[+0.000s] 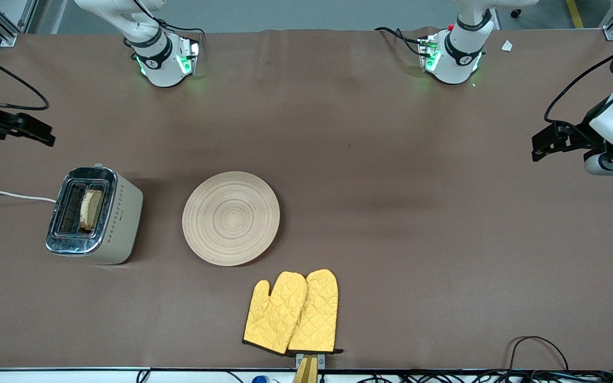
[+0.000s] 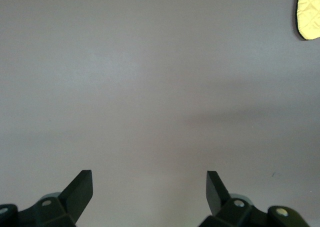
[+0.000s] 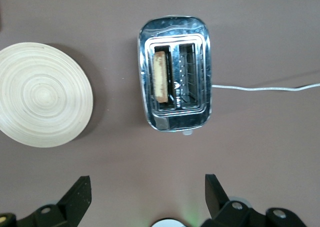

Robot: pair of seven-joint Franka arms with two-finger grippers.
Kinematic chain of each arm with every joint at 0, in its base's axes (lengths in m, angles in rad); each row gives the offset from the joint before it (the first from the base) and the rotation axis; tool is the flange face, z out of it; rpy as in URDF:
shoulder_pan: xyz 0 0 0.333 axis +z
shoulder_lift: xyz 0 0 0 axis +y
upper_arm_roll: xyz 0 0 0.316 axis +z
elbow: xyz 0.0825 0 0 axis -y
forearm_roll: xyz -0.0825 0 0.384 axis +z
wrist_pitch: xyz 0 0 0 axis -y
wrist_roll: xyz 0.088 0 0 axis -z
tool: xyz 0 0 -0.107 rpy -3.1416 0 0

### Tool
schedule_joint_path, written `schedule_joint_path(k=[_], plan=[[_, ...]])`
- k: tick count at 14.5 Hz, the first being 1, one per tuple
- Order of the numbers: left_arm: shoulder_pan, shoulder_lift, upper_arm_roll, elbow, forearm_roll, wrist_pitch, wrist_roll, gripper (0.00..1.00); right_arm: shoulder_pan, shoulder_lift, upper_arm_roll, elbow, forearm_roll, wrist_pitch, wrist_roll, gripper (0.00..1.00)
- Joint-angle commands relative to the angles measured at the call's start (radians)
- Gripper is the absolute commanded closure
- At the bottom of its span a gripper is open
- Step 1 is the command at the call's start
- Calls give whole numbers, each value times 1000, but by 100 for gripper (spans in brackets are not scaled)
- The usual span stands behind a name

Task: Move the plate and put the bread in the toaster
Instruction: 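Open the right gripper and raise it away from the toaster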

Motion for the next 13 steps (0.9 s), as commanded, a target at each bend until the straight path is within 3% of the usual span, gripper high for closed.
schedule_joint_path(k=[1, 4, 13], plan=[[-11, -6, 7, 7, 15, -11, -8, 0, -57, -68, 13, -103, 32, 63, -101, 0], [-4, -6, 8, 10, 15, -11, -5, 0, -60, -112, 11, -174, 34, 117, -109, 0], [-6, -6, 8, 10, 15, -11, 3, 0, -75, -105, 8, -152, 21, 120, -137, 0]])
